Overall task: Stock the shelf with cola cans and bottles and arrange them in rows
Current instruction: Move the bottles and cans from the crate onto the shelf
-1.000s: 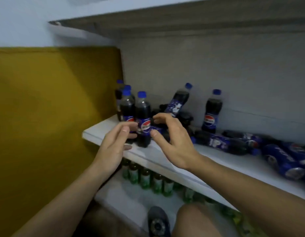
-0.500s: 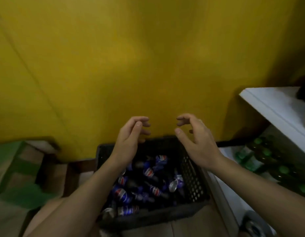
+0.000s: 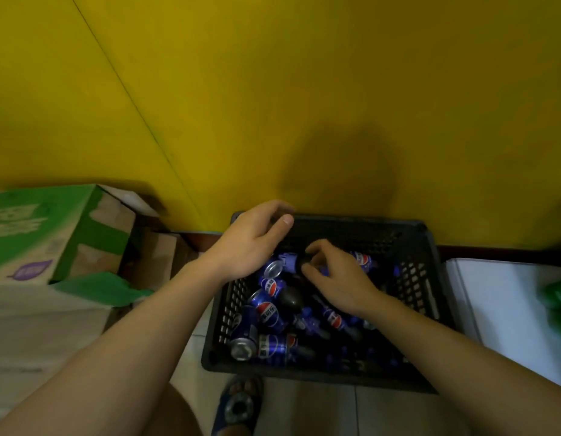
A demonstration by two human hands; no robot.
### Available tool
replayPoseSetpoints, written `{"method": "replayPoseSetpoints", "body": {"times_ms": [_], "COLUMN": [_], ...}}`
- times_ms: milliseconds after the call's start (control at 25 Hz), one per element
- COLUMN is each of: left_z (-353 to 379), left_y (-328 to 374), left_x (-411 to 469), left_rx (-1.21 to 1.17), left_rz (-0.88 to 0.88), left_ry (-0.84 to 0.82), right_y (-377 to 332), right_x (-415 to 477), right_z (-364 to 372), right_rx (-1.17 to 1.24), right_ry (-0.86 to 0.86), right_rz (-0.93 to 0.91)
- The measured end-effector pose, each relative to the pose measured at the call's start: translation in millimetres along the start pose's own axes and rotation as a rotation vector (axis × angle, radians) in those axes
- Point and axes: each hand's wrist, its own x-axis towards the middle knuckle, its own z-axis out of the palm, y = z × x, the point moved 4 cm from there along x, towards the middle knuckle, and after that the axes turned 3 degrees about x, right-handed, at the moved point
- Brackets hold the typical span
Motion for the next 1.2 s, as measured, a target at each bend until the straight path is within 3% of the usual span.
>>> {"method": "replayPoseSetpoints", "body": {"times_ms": [160,320,440,600,720,800,880,960,1040,1200], "left_z": [-4,-11,-10,-8,0,9,16,20,14,-1], "left_y": [-15,-30,-30,-36,-56,-64,-60,-54,-52,-63], "left_x": [12,13,17,30,37,33,31,31,33,29], "left_rx": [0.025,-0.006,-0.030,-0.006,0.068,0.116,0.027,-0.251,-0.419,-0.462], "left_rz": [-0.031,-0.087,-0.101,-0.161,-0.418,-0.608,-0.715,-0.788,-0.779,-0.764], "left_ry": [-0.027,-0.006,-0.010,-0.045,-0.145,-0.222,-0.246,-0.201,-0.095,0.101], "right_y": [18,20,32,18,3,-15,-30,-43,-49,-15], "right_x": [19,19,17,17,25,32,34,28,20,29], "right_z": [99,200,246,204,144,105,78,63,58,64], "right_rx": [-0.030,0.343,0.460,0.807,0.932,0.949,0.988,1.032,0.905,0.447], "right_ry": [-0.375,-0.545,-0.543,-0.239,0.111,0.240,0.290,0.301,0.306,0.328], "right_rz": [0.113,0.322,0.399,0.486,0.399,0.309,0.176,0.048,-0.068,-0.177]}}
